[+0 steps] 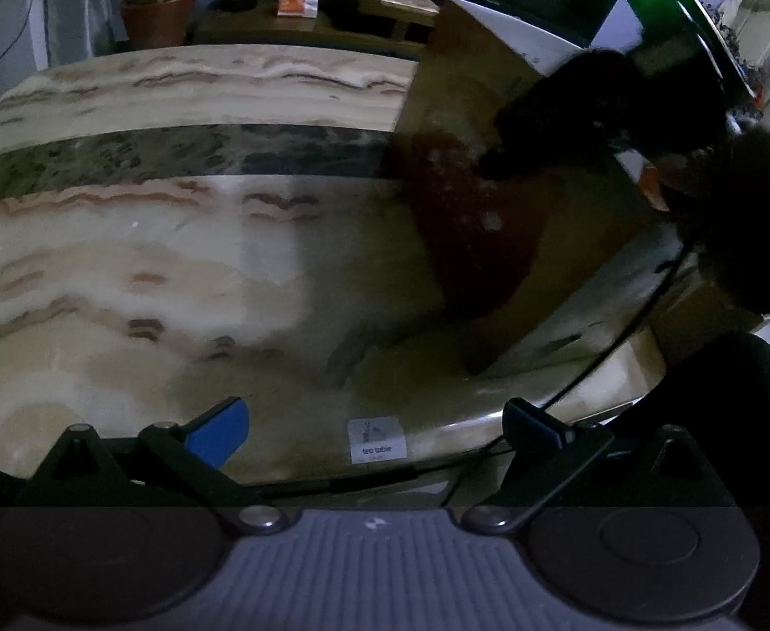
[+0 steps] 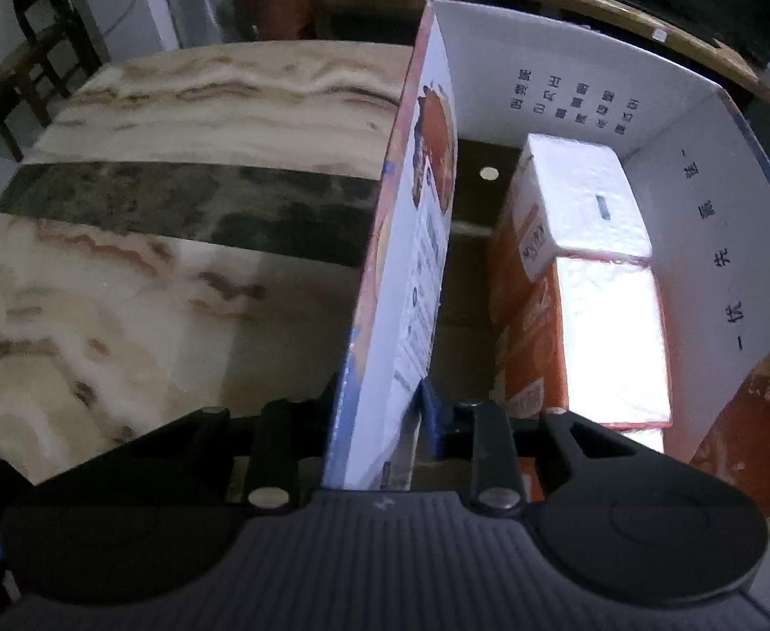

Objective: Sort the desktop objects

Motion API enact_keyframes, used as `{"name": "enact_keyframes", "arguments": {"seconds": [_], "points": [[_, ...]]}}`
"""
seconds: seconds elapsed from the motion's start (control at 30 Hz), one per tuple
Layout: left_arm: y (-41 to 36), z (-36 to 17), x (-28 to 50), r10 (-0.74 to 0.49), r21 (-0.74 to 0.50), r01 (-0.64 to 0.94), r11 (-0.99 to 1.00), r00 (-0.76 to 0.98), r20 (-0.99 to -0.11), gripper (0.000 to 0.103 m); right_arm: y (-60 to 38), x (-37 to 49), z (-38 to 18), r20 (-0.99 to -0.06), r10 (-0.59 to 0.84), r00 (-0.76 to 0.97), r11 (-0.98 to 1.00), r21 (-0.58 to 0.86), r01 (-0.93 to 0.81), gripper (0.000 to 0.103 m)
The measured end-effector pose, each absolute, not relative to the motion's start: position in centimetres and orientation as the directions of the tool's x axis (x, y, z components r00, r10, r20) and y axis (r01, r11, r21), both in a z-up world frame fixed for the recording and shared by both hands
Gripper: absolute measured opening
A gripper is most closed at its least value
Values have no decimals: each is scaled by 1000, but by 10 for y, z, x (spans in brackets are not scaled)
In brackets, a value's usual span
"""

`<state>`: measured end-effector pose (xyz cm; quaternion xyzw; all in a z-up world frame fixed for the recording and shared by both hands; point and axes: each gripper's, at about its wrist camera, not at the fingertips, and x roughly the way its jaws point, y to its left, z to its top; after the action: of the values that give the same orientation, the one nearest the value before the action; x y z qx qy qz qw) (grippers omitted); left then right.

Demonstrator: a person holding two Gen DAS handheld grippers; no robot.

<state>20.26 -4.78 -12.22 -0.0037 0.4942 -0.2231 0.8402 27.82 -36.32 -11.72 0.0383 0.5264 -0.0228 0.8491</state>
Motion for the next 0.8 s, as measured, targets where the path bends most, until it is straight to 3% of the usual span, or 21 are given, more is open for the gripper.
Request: {"name": "enact_keyframes", "arguments": {"seconds": [0.47,0.5,0.57,0.73,0.77,0.8], "points": [[-38,-122,189,-334,-180,353,918,448,-829,102,-274,286,-110,-867,106,486,994,89,-57,36],[-35,-122,189,-324,-177,339,924,450,-832,102,-277,285,-109,-866,115,486,993,105,-48,39],[-29,-122,187,-309,-175,314,933,453,-836,102,-285,286,-106,-868,147,475,988,147,-39,56],[-19,-111,181,-310,-186,289,939,479,-821,102,-314,269,-85,-846,254,469,966,242,-85,58],[-18,-110,182,-308,-184,286,940,483,-820,102,-328,262,-78,-832,274,481,959,273,-75,72],[-17,-111,183,-308,-185,285,940,483,-820,102,-342,256,-72,-819,294,493,951,301,-68,78]]}}
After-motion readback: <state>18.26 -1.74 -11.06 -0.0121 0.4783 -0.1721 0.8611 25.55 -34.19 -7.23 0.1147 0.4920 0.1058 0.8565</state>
